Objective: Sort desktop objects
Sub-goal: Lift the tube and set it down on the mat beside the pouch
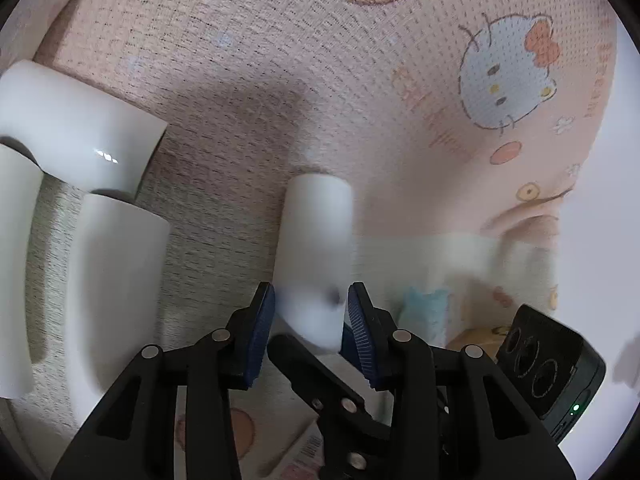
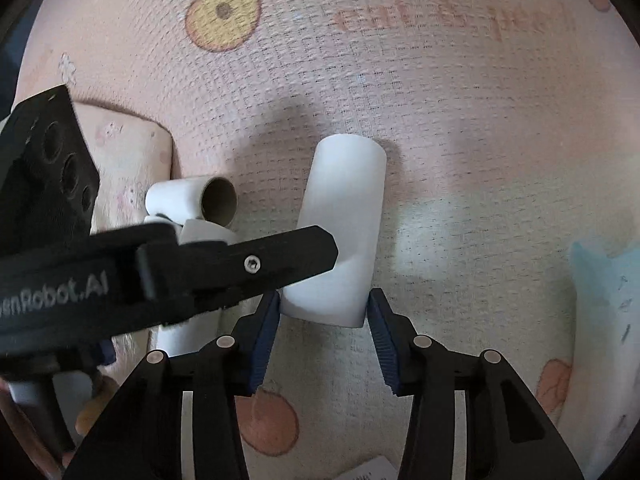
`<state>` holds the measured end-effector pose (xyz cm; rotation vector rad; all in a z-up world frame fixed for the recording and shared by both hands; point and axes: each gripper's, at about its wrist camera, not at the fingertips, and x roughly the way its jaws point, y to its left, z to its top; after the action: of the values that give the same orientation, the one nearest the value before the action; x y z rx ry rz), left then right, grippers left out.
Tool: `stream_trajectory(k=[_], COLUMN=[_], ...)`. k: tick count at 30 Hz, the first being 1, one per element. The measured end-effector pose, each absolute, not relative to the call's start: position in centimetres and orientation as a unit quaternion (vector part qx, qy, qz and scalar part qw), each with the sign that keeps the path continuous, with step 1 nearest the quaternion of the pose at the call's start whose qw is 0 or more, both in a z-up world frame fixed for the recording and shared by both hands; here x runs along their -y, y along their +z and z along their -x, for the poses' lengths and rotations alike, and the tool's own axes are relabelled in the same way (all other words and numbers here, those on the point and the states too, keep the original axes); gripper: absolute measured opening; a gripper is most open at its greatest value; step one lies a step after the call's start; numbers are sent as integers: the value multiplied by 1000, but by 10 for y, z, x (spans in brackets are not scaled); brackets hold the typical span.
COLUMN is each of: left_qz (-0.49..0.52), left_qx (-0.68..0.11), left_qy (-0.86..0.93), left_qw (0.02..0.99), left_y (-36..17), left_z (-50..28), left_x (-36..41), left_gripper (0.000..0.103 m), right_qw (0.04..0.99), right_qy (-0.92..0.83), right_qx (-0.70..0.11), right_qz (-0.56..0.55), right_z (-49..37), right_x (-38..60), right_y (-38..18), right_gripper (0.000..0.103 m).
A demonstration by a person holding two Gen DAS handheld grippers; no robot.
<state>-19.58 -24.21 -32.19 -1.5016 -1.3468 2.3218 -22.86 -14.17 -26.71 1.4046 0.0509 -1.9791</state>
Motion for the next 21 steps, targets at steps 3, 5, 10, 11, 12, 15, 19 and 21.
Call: stream_trajectory(k=[3, 5, 10, 11, 12, 15, 19, 21], left_qz=[477, 476, 472, 472, 471, 458, 461, 471], left_qx=[452, 452, 482, 485, 493, 547, 545, 531], left_qy=[752, 753, 734, 731, 725, 682, 678, 687], left_qw=[44, 46, 84, 89, 99, 160, 176, 154], left_y=[-320, -318, -320, -320, -320, -322, -315, -314], left_z=[195, 195, 188, 188, 187, 181, 159, 149], left_x=[241, 239, 230, 228, 224, 209, 189, 188], left_gripper=[42, 42, 42, 42, 40, 35, 35, 35], right_qw=[350, 351, 342, 339, 337, 337, 330, 323], right_qy=[-762, -763, -766, -767, -768, -764, -773, -774], right_qx=[-22, -29, -56, -62, -65, -77, -113, -118], right_qz=[-545, -541, -541, -541, -541, -544, -530, -532], right_z=[226, 220, 198, 193, 189, 175, 148, 138], right_x=[133, 125, 102, 96, 90, 78, 65, 57], right_y=[-260, -250, -234, -232, -232, -230, -221, -219], right_gripper=[42, 42, 42, 42, 42, 42, 42, 42])
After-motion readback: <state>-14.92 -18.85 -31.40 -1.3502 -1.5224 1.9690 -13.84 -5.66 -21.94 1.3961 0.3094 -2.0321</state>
